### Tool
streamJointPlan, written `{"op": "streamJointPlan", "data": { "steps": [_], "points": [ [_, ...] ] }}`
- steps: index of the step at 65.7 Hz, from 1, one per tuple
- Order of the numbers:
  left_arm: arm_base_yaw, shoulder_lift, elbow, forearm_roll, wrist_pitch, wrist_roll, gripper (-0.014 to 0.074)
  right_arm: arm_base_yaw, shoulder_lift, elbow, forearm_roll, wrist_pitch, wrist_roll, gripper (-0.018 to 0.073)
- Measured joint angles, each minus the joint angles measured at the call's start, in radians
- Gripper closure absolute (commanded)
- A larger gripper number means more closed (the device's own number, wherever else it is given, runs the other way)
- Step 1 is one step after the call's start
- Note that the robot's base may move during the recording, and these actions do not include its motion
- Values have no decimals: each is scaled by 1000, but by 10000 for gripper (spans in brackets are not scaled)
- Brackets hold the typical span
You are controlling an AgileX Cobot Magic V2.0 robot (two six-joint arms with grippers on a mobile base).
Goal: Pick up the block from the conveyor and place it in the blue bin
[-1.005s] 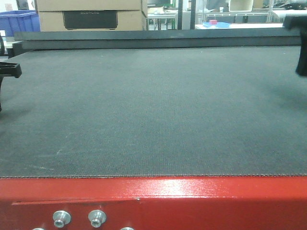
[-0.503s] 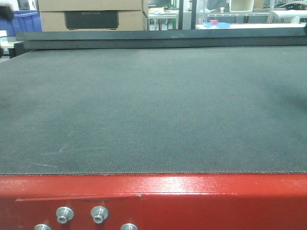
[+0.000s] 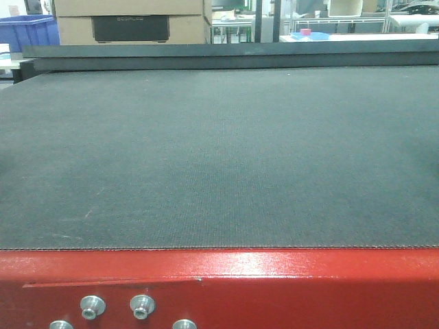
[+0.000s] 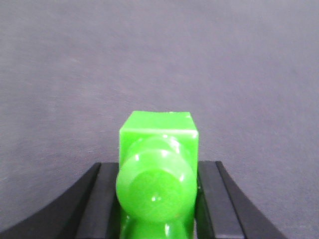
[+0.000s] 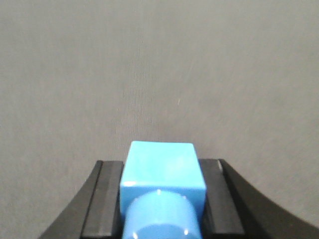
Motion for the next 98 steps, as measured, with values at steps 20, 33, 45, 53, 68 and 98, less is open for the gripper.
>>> {"op": "streamJointPlan", "data": {
  "steps": [20, 33, 45, 53, 68, 98],
  "points": [
    [115, -267, 101, -5, -41, 0, 707, 0, -263, 55, 0, -44, -2, 727],
    [126, -400, 101, -5, -45, 0, 707, 0, -412, 55, 2, 9, -2, 727],
    [93, -487, 101, -5, -47, 0, 707, 10, -518, 55, 2, 31, -2, 727],
    [62, -510, 101, -5, -47, 0, 707, 13, -551, 55, 2, 31, -2, 727],
    [55, -520, 101, -5, -49, 0, 707, 13, -559, 55, 2, 31, -2, 727],
    [55, -520, 101, -5, -49, 0, 707, 13, -559, 55, 2, 33, -4, 727]
  ]
}}
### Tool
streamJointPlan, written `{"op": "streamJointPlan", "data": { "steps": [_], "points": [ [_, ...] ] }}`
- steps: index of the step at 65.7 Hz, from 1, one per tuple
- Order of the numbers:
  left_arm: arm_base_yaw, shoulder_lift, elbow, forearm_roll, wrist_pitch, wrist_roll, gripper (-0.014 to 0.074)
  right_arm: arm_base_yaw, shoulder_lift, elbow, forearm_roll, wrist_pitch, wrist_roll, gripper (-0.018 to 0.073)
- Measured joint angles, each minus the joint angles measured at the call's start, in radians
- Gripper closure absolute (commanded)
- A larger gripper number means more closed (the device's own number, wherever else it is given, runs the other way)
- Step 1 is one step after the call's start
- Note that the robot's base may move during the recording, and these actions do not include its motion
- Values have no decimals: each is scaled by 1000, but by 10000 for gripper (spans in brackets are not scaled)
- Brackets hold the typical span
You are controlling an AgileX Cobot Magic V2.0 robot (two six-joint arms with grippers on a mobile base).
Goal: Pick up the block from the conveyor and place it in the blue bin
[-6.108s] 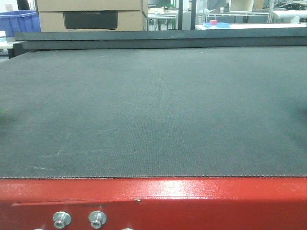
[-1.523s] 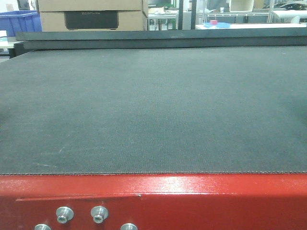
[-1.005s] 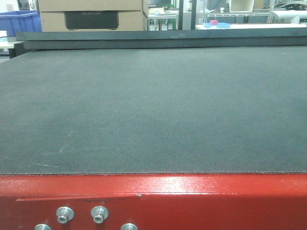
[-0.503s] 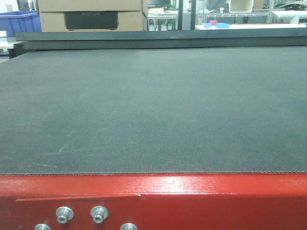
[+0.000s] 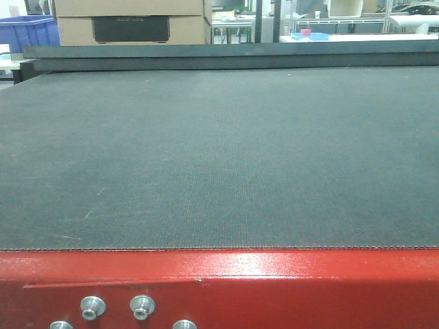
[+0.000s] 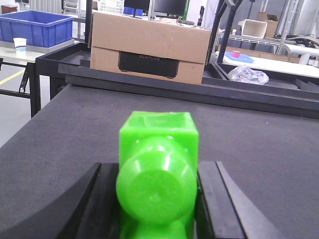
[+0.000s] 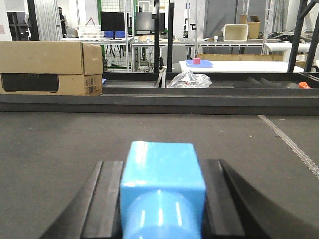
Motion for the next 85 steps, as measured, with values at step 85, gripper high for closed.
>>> {"op": "streamJointPlan", "data": {
  "steps": [85],
  "points": [
    [0, -2, 0, 0, 0, 0, 707, 0, 0, 0, 1, 0, 2, 727]
  ]
}}
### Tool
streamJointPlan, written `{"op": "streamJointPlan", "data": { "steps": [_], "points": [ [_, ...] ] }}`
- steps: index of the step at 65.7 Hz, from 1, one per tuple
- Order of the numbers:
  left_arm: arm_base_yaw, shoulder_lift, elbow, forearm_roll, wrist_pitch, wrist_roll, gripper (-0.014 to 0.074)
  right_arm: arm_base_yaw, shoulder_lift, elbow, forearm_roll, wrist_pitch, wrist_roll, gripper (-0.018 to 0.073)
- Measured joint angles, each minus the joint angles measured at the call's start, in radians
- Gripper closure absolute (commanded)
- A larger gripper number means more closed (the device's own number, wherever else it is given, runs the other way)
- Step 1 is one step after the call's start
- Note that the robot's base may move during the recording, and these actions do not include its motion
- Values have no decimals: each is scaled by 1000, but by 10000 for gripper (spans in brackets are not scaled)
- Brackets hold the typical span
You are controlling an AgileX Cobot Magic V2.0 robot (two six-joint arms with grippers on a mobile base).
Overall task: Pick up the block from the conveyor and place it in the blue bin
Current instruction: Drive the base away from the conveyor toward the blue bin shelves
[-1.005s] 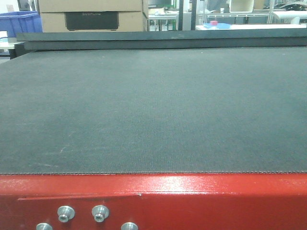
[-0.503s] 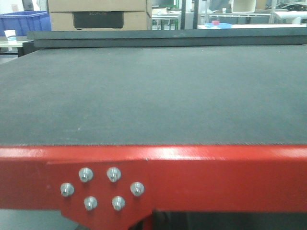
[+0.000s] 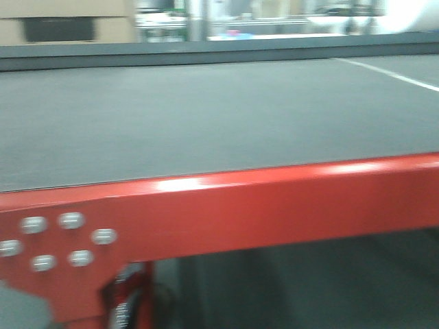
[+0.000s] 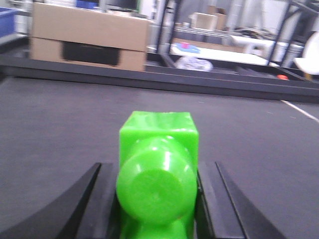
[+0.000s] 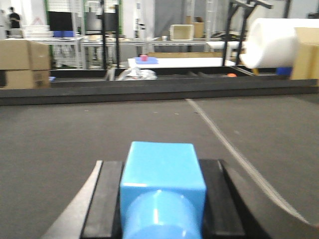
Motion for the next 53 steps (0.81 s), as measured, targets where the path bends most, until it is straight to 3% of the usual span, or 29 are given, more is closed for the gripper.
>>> {"op": "streamJointPlan", "data": {
  "steps": [53],
  "points": [
    [0, 0, 0, 0, 0, 0, 707, 0, 0, 0, 2, 0, -3, 727]
  ]
}}
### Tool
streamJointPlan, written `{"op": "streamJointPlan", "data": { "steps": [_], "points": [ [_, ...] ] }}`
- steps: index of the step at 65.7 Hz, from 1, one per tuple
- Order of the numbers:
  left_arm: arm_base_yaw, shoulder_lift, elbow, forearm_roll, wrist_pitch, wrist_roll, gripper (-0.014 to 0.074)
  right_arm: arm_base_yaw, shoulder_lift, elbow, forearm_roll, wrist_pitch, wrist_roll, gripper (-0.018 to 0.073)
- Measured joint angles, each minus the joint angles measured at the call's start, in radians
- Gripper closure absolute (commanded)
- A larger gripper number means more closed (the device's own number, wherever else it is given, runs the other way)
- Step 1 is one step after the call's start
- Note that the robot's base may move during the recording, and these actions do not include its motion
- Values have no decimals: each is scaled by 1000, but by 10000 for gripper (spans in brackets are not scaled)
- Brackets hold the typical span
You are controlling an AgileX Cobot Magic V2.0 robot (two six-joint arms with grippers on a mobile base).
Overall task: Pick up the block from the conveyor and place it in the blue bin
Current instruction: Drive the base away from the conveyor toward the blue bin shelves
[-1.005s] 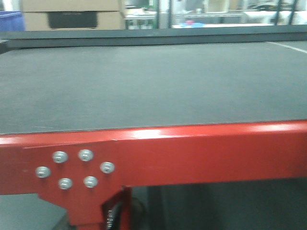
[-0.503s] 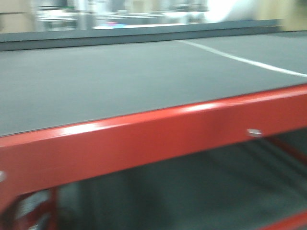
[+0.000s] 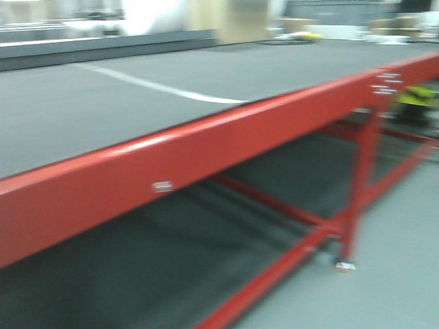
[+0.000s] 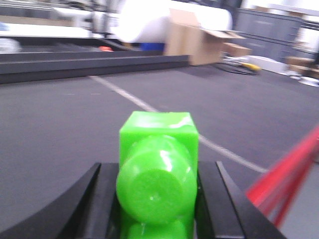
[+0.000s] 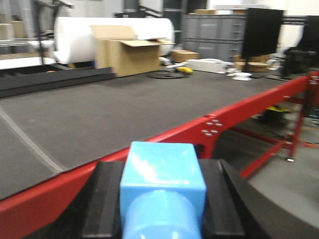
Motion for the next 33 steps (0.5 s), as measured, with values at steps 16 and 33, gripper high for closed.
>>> {"op": "streamJointPlan", "data": {
  "steps": [16, 33],
  "points": [
    [0, 0, 0, 0, 0, 0, 707, 0, 0, 0, 0, 0, 0, 727],
    [0, 0, 0, 0, 0, 0, 707, 0, 0, 0, 0, 0, 2, 727]
  ]
}}
